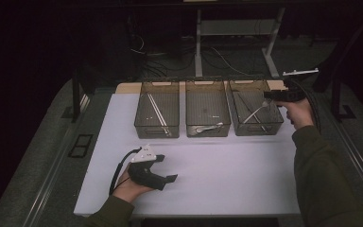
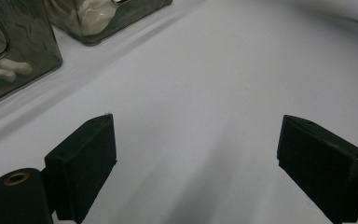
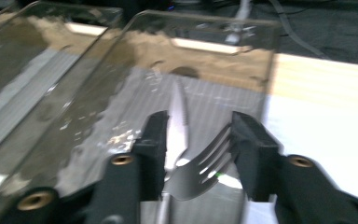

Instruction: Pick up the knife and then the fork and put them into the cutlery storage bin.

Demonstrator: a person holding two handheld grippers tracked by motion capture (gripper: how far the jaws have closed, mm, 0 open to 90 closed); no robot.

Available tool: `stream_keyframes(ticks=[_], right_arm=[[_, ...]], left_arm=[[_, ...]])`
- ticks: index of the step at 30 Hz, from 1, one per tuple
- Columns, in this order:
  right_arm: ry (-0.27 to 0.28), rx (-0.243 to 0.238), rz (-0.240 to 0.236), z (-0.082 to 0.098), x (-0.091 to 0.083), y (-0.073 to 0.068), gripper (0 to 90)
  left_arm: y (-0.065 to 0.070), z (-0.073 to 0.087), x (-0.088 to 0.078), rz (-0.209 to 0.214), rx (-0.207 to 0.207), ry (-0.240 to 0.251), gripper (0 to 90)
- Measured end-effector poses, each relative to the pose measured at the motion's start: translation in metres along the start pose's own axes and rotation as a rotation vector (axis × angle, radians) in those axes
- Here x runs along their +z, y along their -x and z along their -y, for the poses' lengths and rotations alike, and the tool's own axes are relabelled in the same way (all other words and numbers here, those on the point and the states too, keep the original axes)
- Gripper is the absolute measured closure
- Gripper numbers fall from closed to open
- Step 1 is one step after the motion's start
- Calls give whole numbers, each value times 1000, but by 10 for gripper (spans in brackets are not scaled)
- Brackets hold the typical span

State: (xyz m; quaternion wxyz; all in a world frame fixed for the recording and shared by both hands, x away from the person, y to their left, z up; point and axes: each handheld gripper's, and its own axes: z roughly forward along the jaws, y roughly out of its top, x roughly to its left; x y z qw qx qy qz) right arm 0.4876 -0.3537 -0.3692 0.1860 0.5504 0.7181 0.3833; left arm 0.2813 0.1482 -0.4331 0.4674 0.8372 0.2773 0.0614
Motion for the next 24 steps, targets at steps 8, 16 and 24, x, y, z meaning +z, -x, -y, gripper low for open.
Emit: stream_keyframes(ticks=[8,16,24], right_arm=[[81,15,14,4,-28,11,444],[92,-73,-106,27,-53,-13,355],[109,-168,-191,54,-73,-55,280]], left_arm=[[0,-1,0,-2,5,7,110],[1,-1,-1,-1,19,13,98],[2,-2,-3,-2,35,27,89]])
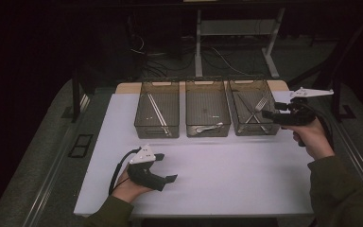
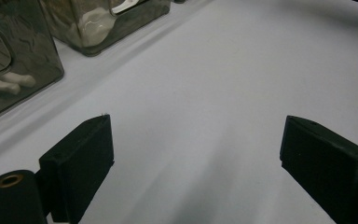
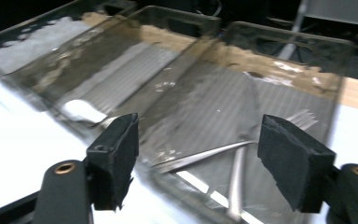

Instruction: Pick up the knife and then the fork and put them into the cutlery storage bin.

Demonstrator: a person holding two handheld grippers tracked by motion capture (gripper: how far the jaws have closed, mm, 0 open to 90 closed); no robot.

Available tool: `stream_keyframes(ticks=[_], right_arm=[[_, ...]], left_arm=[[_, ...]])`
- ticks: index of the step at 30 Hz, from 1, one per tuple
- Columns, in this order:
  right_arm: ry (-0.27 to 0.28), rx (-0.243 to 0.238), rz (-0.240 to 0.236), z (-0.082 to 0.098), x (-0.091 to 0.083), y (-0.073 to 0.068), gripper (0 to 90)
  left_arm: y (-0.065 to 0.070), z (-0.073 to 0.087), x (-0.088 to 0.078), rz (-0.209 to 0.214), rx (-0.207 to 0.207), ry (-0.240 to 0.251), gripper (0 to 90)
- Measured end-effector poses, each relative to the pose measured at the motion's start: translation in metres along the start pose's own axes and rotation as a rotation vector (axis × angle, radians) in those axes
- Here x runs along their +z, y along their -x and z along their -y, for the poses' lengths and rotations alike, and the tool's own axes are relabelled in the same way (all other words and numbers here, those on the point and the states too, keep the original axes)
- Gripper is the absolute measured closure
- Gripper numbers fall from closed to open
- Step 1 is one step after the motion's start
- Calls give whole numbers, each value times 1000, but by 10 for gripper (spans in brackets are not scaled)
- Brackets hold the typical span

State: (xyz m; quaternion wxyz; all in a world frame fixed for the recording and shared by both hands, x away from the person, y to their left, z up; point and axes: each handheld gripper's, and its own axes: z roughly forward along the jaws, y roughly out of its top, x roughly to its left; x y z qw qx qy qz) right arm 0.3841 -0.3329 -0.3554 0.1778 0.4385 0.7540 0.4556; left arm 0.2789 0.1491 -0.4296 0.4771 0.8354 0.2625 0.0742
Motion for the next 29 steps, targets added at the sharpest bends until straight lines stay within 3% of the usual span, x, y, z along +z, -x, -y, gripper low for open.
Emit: stream_keyframes(ticks=[7,14,19,25,29], right_arm=[[26,-30,-69,29,-12,-34,226],[-3,-65,-104,63,-17,-60,197],[-2,-75,-100,89,-20,-69,194],[-41,-80,-127,115,-22,-75,186],[-63,-93,-133,122,-22,-77,186]], left_arm=[[2,0,-2,14,22,-1,62],[5,-1,-4,14,30,1,35],[5,0,-5,6,40,4,9],[4,1,-6,-2,26,2,0],[4,0,-8,-7,34,-2,0]])
